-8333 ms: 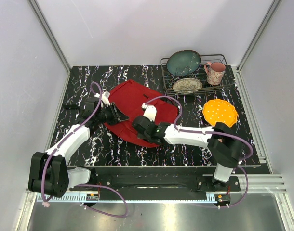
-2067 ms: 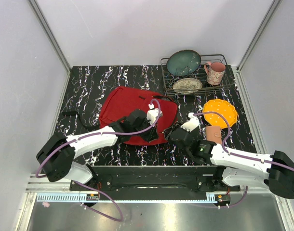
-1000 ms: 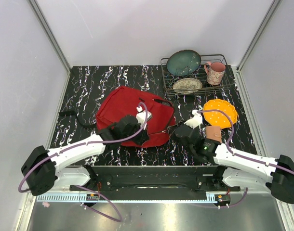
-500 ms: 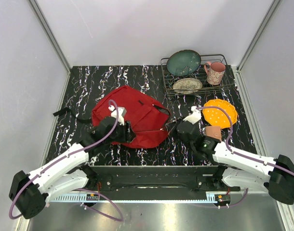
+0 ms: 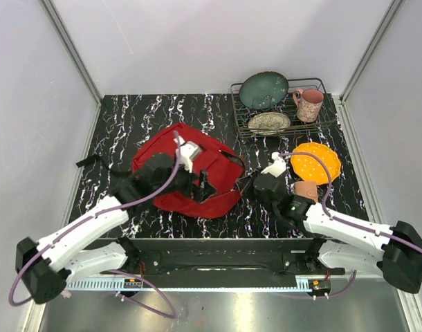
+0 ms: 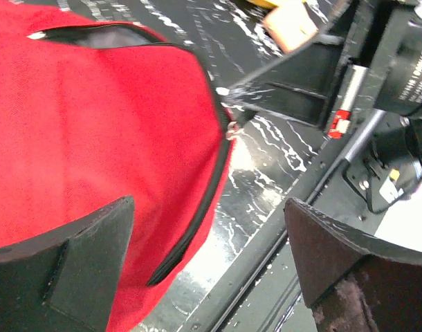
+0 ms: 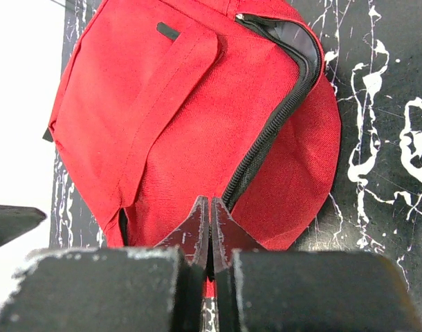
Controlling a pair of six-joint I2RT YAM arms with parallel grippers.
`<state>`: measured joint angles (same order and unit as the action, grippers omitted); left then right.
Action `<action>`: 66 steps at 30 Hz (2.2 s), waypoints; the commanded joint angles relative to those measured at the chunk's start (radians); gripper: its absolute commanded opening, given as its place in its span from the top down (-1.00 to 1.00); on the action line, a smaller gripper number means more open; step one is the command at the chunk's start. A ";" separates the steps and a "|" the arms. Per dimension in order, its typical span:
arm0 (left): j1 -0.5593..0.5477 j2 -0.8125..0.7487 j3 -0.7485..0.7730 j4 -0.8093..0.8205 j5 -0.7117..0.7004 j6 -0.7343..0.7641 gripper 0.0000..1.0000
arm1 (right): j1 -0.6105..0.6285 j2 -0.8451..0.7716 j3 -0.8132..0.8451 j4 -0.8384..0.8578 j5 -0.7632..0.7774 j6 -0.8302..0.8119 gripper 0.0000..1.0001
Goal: Pack the student bag
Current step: Zip the student bag at the center of the board.
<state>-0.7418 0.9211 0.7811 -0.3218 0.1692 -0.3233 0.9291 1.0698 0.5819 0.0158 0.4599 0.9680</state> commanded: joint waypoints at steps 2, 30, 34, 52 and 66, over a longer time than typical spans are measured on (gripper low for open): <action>-0.074 0.189 0.112 0.058 0.180 0.125 -0.88 | -0.007 -0.060 0.010 0.001 0.037 -0.023 1.00; -0.218 0.431 0.069 0.041 -0.008 0.052 1.00 | -0.013 -0.108 -0.016 -0.060 0.171 -0.009 1.00; -0.220 0.339 -0.066 0.044 -0.051 -0.003 1.00 | -0.047 -0.053 0.030 -0.054 0.164 -0.038 1.00; -0.212 -0.029 -0.345 -0.123 -0.370 -0.410 1.00 | -0.171 0.050 0.110 0.036 0.066 -0.129 1.00; -0.208 -0.048 -0.107 0.015 -0.318 -0.165 -0.82 | -0.170 0.001 0.016 0.070 -0.144 -0.052 1.00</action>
<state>-0.9508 0.8246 0.5495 -0.4385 -0.2001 -0.6197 0.7700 1.1187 0.6182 0.0360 0.3443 0.8879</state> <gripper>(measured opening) 0.899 0.012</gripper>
